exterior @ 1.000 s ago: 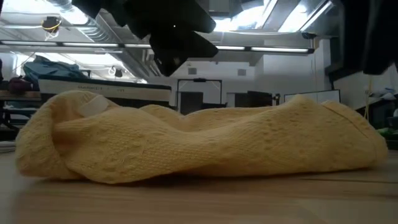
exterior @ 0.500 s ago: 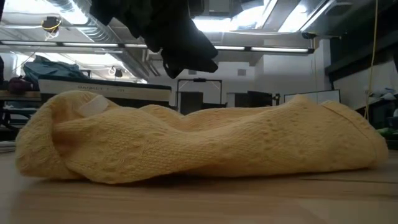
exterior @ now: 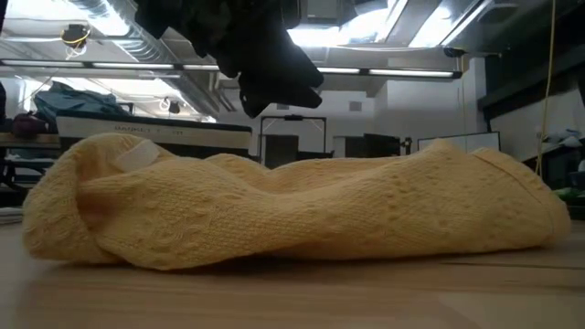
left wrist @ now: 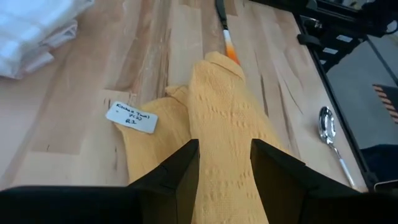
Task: Fold towel
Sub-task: Stack the yellow towel on the white patterned towel
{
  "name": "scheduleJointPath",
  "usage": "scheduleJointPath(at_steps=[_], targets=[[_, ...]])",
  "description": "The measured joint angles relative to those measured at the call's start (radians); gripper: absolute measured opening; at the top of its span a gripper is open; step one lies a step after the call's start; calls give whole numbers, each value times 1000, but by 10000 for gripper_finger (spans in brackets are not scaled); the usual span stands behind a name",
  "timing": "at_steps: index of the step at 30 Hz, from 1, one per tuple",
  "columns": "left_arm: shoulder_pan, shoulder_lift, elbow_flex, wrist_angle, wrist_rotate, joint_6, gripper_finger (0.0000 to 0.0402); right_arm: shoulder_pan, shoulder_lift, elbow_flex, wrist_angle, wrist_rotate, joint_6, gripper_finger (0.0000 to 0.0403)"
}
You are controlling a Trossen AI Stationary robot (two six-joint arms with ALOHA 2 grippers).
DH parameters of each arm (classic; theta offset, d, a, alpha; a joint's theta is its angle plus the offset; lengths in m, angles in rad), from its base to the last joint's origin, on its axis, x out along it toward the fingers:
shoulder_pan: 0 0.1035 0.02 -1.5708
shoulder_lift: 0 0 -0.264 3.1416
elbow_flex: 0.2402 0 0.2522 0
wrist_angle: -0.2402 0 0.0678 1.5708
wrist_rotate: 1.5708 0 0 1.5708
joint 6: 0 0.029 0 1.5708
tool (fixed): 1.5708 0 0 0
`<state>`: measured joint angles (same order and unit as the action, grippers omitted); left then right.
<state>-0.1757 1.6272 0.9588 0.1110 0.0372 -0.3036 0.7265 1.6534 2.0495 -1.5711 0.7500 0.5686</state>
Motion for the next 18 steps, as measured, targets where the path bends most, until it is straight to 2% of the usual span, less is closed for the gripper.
scheduleJointPath(at_steps=[4, 8, 13, 18], targets=[[0, 0, 0, -3, 0, -20, 136, 0, -33, -18, 1, 48, -5, 199], [0, 0, 0, -4, 0, -21, 136, 0, -80, -108, 0, 107, -2, 199], [-1, 0, 0, -5, 0, -31, 136, 0, -180, -302, 1, 180, 71, 199], [-1, 0, 0, -9, 0, -28, 136, 0, -317, -548, -1, 180, 297, 199]])
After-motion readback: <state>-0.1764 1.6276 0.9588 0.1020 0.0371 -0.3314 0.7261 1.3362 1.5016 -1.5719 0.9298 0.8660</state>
